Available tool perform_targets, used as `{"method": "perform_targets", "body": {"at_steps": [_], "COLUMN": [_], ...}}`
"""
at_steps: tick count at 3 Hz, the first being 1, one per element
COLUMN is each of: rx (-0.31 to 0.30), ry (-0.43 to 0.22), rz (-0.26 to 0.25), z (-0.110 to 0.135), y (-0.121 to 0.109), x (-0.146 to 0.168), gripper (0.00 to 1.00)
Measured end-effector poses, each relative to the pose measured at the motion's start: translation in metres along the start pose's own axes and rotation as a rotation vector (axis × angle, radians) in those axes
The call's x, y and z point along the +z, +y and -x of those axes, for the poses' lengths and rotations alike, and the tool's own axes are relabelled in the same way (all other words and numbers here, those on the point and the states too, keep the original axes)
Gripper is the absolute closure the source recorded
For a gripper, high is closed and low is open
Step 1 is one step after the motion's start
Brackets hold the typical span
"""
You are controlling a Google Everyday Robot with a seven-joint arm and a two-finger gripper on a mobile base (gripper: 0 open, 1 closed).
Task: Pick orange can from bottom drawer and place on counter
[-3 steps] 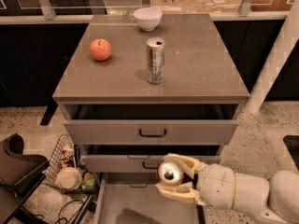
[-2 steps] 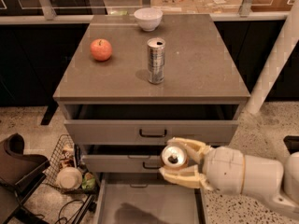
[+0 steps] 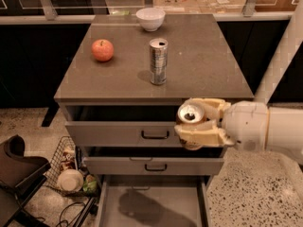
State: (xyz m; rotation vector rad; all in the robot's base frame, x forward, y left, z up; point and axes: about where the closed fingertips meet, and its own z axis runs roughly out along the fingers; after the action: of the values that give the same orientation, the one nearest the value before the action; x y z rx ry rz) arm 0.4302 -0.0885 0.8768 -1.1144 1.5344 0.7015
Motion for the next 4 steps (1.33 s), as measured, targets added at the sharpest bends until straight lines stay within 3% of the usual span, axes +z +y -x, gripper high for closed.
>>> {"method": "perform_targets", "body": {"at_steps": [1,2,3,4], "rx": [-0.006,-0.006,-0.003,0.047], "ry": [0.036,0.036,0.044,0.073], "rz": [-0.072,-0.072,-0.07,-0.037], "z": [0.028,0.028,0.038,0.032], "y": [-0.052,-0.053,-0.075,-0.123], "x": [-0.027,-0.027,-0.026,-0.024], "gripper": [1.0,1.0,1.0,1.0]}}
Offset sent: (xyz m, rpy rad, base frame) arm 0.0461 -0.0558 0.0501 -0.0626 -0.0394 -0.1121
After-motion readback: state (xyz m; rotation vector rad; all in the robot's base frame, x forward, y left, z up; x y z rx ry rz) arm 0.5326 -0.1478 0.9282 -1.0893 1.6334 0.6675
